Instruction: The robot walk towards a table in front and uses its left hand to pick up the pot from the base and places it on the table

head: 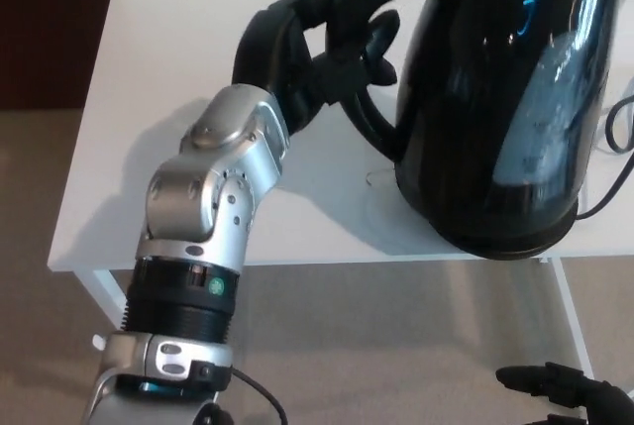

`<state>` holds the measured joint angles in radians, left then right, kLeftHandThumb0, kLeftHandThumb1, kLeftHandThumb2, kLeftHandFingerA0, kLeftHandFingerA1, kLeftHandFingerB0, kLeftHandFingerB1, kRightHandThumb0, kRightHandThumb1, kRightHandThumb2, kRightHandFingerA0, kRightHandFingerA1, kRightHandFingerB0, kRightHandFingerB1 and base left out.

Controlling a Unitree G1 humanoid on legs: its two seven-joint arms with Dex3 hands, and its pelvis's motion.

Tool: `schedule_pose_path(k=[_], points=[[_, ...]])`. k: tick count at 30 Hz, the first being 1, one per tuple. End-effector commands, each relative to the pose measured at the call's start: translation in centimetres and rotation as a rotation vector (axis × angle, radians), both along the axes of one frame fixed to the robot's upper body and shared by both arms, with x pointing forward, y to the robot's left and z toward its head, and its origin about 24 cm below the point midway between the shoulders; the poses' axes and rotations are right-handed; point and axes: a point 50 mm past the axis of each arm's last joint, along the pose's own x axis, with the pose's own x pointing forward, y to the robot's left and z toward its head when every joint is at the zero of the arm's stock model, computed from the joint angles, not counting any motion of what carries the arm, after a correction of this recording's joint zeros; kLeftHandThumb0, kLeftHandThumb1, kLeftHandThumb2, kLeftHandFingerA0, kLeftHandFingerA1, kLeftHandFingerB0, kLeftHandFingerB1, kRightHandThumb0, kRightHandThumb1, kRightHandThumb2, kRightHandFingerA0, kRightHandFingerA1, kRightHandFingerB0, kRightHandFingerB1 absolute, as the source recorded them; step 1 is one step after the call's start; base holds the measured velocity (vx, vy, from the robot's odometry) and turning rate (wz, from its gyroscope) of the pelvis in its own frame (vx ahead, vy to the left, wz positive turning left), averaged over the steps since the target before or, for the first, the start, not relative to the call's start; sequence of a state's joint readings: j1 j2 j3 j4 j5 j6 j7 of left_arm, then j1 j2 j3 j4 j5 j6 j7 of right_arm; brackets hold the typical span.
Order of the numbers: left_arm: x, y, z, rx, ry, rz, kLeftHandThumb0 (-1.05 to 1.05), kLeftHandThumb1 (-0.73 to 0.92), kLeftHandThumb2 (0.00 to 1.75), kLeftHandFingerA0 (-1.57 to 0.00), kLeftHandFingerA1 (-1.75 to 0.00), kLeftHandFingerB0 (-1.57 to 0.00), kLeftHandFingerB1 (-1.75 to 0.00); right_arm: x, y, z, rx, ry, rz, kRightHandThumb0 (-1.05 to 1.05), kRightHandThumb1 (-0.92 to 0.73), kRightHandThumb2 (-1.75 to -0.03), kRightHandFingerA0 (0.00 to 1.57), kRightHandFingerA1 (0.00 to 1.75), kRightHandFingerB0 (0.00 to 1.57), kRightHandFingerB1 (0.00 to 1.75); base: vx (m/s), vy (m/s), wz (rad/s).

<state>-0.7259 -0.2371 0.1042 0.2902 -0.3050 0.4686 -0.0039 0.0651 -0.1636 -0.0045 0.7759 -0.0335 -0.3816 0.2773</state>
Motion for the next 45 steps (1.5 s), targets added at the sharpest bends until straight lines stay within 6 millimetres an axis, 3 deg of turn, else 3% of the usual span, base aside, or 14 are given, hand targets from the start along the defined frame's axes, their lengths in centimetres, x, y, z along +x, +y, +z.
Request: schedule_pose_path(k=[1, 6, 7, 9, 12, 13, 18, 24, 31, 32, 39, 40, 44, 45], points=[[-0.3, -3.3, 5.2, -0.183, -0.100, -0.089, -0.25, 0.80, 0.67, -0.81, -1.65, -0.74, -1.11, -0.2, -0.3, -0.1, -0.015, 0.017, -0.012, -0.64, -0.45, -0.61, 0.86, 0.48, 0.60, 0.41, 0.00, 0.000, 0.00], [-0.1, -2.3, 7.3, -0.161, -0.174, -0.089, -0.24, 0.83, 0.70, -0.86, -1.66, -0.71, -1.09, -0.2, -0.2, 0.1, -0.028, 0.004, 0.006, -0.66, -0.46, -0.61, 0.87, 0.48, 0.61, 0.41, 0.00, 0.000, 0.00], [0.1, -1.4, 7.8, -0.155, -0.188, -0.077, -0.24, 0.84, 0.65, -0.94, -1.58, -0.72, -1.03, -0.2, -0.3, 0.1, -0.030, 0.001, 0.008, -0.58, -0.41, -0.84, 0.88, 0.65, 0.52, 0.52, 0.00, 0.000, 0.00], [0.2, 0.5, 8.6, -0.136, -0.227, -0.051, -0.24, 0.84, 0.66, -0.92, -1.60, -0.68, -1.03, -0.2, -0.3, 0.1, -0.033, -0.006, 0.011, -0.59, -0.42, -0.84, 0.90, 0.65, 0.54, 0.52, 0.00, 0.000, 0.00], [0.2, 0.6, 8.6, -0.137, -0.225, -0.052, -0.24, 0.84, 0.66, -0.92, -1.60, -0.68, -1.03, -0.2, -0.3, 0.1, -0.033, -0.006, 0.011, -0.59, -0.42, -0.84, 0.90, 0.65, 0.54, 0.52, 0.00, 0.000, 0.00], [0.6, 3.2, 8.4, -0.063, -0.234, 0.014, -0.25, 0.87, 0.65, -0.85, -1.66, -0.64, -1.06, -0.1, -0.4, 0.1, -0.039, 0.003, 0.008, -0.57, -0.41, -0.84, 0.86, 0.65, 0.51, 0.51, 0.00, 0.000, 0.00], [0.9, 5.6, 7.3, 0.080, -0.253, 0.069, -0.25, 0.86, 0.66, -0.87, -1.63, -0.63, -1.04, -0.1, -0.6, 0.2, -0.053, -0.009, 0.012, -0.58, -0.42, -0.84, 0.88, 0.65, 0.52, 0.52, 0.00, 0.000, 0.00], [0.5, 9.7, 3.8, 0.305, -0.270, 0.145, -0.25, 0.86, 0.65, -0.85, -1.52, -0.58, -1.06, -0.4, -0.8, 0.0, -0.066, 0.011, 0.017, -0.60, -0.42, -0.85, 0.86, 0.64, 0.52, 0.51, 0.00, 0.000, 0.00], [0.3, 10.9, 2.8, 0.408, -0.262, 0.157, -0.23, 0.86, 0.65, -0.83, -1.54, -0.57, -1.15, -0.4, -1.0, 0.0, -0.070, 0.009, 0.021, -0.58, -0.42, -0.85, 0.85, 0.65, 0.50, 0.51, 0.00, 0.000, 0.00], [0.1, 11.5, 2.5, 0.464, -0.274, 0.161, -0.17, 0.87, 0.65, -0.79, -1.63, -0.57, -1.12, -0.3, -1.0, 0.0, -0.066, 0.007, 0.011, -0.59, -0.42, -0.85, 0.85, 0.64, 0.51, 0.51, 0.00, 0.000, 0.00], [-0.5, 11.7, 2.1, 0.732, -0.356, 0.134, -0.17, 0.86, 0.64, -0.76, -1.62, -0.55, -1.13, -0.4, -0.9, 0.0, -0.085, 0.016, 0.019, -0.62, -0.43, -0.86, 0.85, 0.64, 0.52, 0.51, 0.00, 0.000, 0.00], [-0.6, 11.7, 1.7, 0.769, -0.362, 0.121, -0.12, 0.85, 0.62, -0.78, -1.55, -0.62, -1.00, -0.4, -0.9, 0.0, -0.089, 0.017, 0.022, -0.62, -0.44, -0.86, 0.86, 0.64, 0.52, 0.50, 0.00, 0.000, 0.00], [-1.2, 11.5, 0.5, 0.857, -0.373, 0.081, -0.13, 0.86, 0.65, -0.81, -1.55, -0.62, -0.99, -0.5, -0.8, -0.2, -0.102, 0.025, 0.039, -0.64, -0.45, -0.86, 0.86, 0.64, 0.53, 0.50, 0.00, 0.000, 0.00], [-1.2, 11.4, 0.4, 0.859, -0.373, 0.079, -0.11, 0.85, 0.66, -0.83, -1.52, -0.64, -0.94, -0.5, -0.8, -0.2, -0.102, 0.025, 0.039, -0.67, -0.49, -0.61, 0.86, 0.48, 0.65, 0.42, 0.00, 0.000, 0.00]])
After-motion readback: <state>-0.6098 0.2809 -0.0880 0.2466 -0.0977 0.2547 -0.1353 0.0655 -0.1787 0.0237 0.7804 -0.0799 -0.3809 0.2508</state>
